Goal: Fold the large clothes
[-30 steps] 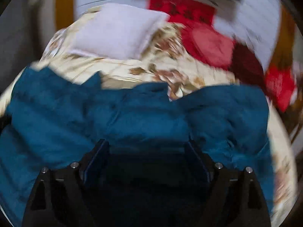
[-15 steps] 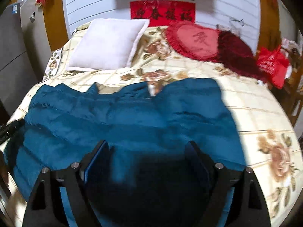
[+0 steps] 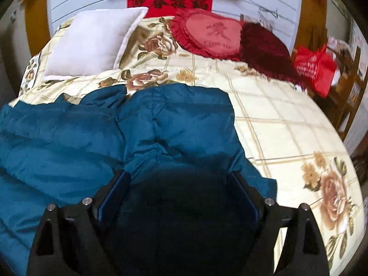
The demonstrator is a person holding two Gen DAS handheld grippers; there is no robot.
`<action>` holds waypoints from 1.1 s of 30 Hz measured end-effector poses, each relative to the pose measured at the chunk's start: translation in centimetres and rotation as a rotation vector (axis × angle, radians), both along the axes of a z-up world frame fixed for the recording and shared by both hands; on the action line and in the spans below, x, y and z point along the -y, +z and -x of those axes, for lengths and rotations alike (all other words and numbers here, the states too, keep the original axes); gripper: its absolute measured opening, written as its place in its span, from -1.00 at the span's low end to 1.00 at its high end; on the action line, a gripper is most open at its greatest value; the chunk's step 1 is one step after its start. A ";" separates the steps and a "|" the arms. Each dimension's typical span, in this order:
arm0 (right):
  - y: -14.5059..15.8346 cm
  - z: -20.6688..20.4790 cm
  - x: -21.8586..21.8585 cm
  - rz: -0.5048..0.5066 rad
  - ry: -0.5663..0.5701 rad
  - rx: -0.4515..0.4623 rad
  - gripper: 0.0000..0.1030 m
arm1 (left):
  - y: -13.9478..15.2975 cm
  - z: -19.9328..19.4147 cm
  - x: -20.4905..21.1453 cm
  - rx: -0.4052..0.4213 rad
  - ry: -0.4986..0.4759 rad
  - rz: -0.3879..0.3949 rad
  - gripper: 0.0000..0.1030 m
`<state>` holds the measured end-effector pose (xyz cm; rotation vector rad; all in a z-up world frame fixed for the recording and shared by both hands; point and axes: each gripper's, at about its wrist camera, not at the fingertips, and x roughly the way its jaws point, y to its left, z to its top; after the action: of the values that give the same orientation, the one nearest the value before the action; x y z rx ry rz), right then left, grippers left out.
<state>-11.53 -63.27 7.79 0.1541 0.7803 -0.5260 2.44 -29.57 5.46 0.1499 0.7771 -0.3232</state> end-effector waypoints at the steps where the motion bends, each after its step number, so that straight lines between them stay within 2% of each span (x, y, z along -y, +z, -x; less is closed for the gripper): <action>1: 0.2 0.3 -0.3 0.002 0.002 0.003 0.75 | 0.1 0.1 -0.1 -0.003 -0.002 0.000 0.61; 4: 1.5 2.3 -1.5 0.014 0.024 0.032 0.75 | 0.6 0.9 -1.0 -0.019 -0.007 0.008 0.61; 8: 3.5 7.2 -3.6 0.041 0.097 0.073 0.76 | 1.8 2.7 -3.0 -0.003 -0.016 0.018 0.61; 11: 3.8 10.5 -5.3 0.051 0.145 0.061 0.76 | 2.5 4.3 -5.1 0.001 -0.024 0.031 0.61; 15: 3.2 13.5 -6.2 0.046 0.159 0.062 0.76 | 2.5 6.6 -9.5 -0.034 0.013 0.070 0.61; 18: 1.9 14.3 -5.6 0.027 0.130 0.051 0.76 | 0.8 7.5 -12.3 -0.085 0.072 0.066 0.61; 21: -1.1 13.7 -4.1 -0.013 0.069 -0.008 0.79 | -1.4 7.2 -13.9 -0.150 0.082 0.132 0.62; 23: -2.2 13.3 -3.2 -0.069 0.044 0.007 0.81 | -1.9 6.9 -13.8 -0.163 0.093 0.143 0.66; 27: -1.6 13.5 -3.2 -0.106 0.009 0.006 0.81 | -2.1 7.1 -13.4 -0.157 0.091 0.143 0.66; 31: 0.5 16.0 -4.0 -0.142 0.026 0.115 0.83 | -1.1 7.1 -13.8 -0.147 0.072 0.160 0.66; 33: 1.1 17.5 -4.0 -0.165 0.022 0.160 0.90 | -0.5 7.0 -14.6 -0.141 0.078 0.220 0.66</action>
<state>-28.99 -59.22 8.89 0.3361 0.6679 -0.4227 -4.58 -14.95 4.92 -0.1110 0.8784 -0.3450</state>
